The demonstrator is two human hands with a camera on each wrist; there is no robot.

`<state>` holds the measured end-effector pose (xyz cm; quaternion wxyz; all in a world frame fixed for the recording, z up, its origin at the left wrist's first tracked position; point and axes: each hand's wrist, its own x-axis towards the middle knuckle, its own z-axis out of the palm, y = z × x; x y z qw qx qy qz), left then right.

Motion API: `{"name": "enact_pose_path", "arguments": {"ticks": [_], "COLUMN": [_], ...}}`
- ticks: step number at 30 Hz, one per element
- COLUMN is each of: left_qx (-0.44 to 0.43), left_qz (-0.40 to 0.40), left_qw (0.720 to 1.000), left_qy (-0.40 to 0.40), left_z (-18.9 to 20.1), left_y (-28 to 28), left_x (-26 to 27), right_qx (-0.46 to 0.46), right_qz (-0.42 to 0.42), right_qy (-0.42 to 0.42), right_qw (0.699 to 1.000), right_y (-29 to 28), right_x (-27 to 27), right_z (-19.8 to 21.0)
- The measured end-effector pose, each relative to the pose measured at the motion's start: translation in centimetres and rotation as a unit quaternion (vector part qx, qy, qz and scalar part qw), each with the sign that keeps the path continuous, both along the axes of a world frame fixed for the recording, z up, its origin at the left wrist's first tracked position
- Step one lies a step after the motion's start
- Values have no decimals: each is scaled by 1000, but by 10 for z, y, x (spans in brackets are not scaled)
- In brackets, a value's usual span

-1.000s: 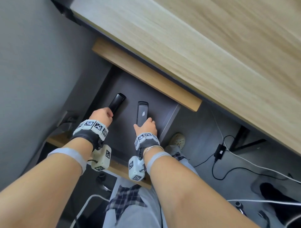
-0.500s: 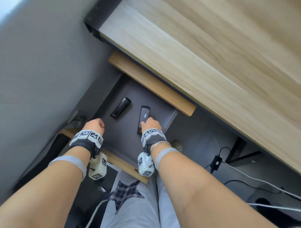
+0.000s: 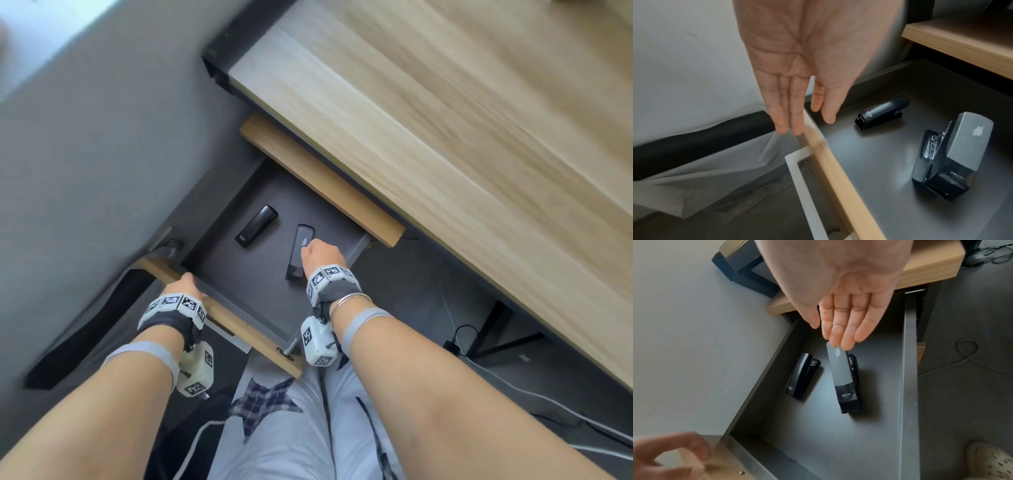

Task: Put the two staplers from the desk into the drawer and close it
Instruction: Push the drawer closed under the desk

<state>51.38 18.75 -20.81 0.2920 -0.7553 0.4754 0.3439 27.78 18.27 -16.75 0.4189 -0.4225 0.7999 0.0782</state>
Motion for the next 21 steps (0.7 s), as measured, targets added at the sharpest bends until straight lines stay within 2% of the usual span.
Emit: {"name": "enact_pose_path", "arguments": {"ticks": [10, 21], "left_qx": [6, -35], "left_qz": [7, -8], "left_qw": [1000, 999], "left_qy": [-13, 1], "left_z": [-17, -11], "left_y": [4, -31], "left_x": [-1, -47], "right_qx": [-12, -103], "right_qz": [14, 9], "right_qy": [-27, -16], "right_qw": [999, 995], "right_y": [5, -13], "right_x": [-15, -50], "right_z": [-7, 24]}}
